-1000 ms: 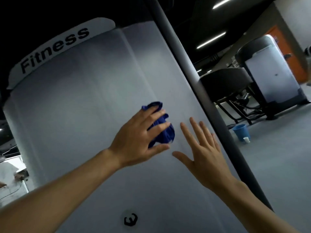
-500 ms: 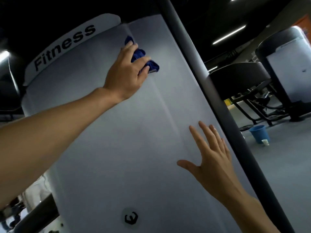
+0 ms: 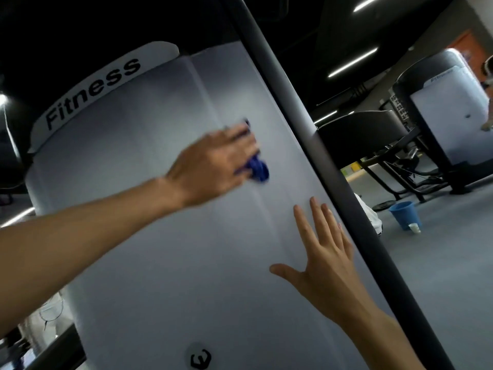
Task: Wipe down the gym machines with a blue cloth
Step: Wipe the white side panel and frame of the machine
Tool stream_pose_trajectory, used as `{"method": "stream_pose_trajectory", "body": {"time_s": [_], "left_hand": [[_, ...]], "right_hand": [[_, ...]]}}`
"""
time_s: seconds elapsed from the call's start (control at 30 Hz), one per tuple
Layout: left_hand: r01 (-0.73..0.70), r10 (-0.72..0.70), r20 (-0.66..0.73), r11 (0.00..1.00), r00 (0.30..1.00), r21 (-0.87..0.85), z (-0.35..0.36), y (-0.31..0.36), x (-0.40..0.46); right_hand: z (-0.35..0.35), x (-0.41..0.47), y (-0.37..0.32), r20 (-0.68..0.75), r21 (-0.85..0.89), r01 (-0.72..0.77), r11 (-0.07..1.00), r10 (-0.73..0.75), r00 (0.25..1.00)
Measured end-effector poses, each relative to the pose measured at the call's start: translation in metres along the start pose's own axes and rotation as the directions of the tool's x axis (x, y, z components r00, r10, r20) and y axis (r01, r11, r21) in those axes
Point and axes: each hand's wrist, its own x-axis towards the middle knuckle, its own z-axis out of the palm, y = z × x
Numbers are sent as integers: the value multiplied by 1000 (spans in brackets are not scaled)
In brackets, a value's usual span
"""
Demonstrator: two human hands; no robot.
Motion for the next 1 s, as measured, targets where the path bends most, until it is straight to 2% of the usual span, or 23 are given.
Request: {"method": "stream_pose_trajectory", "body": {"time_s": [0.07,0.13,0.2,0.27,0.37,0.43,0.53,0.6,0.67,0.73,0.8,0.87,0.93,1.0], "left_hand": [[233,-228,-47,964,972,127,0,-32,22],[430,-430,-40,889,902,154,0,-41,35],[486,-483,-57,864,874,131,7,-27,41],[431,-425,-92,900,901,66,20,6,32],[122,-124,-58,992,991,-34,30,64,-1],[-73,78,31,988,996,-135,23,91,-18],[-189,203,79,969,976,-160,19,79,-13],[-100,109,91,990,990,-102,27,50,7],[115,-115,5,990,993,-78,29,8,38],[356,-355,27,932,935,-64,22,-19,62],[482,-481,29,873,876,-74,24,-18,75],[409,-409,9,909,912,-84,27,4,68],[177,-179,-5,974,984,-139,33,43,45],[-32,43,60,984,997,-178,27,75,19]], "right_hand": [[0,0,-1,-17,15,-8,1000,9,1000],[2,0,-3,-40,36,-21,999,22,999],[4,-1,-4,-57,27,-25,999,26,998],[6,-3,-6,-63,14,-29,999,30,998],[6,-6,-7,-73,18,-30,999,31,997],[4,-5,-4,-69,21,-22,1000,24,997],[-1,-4,-1,-52,37,-32,999,34,998],[-4,-3,-1,-46,55,-46,997,49,998],[-5,-4,-1,-37,59,-39,997,41,998],[-5,-5,-1,-30,81,-42,996,44,999],[-5,-6,0,-41,105,-58,993,63,997],[-4,-6,1,-42,110,-65,992,70,997],[-4,-6,3,-48,109,-77,991,82,995],[-4,-7,3,-50,95,-82,992,87,995]]}}
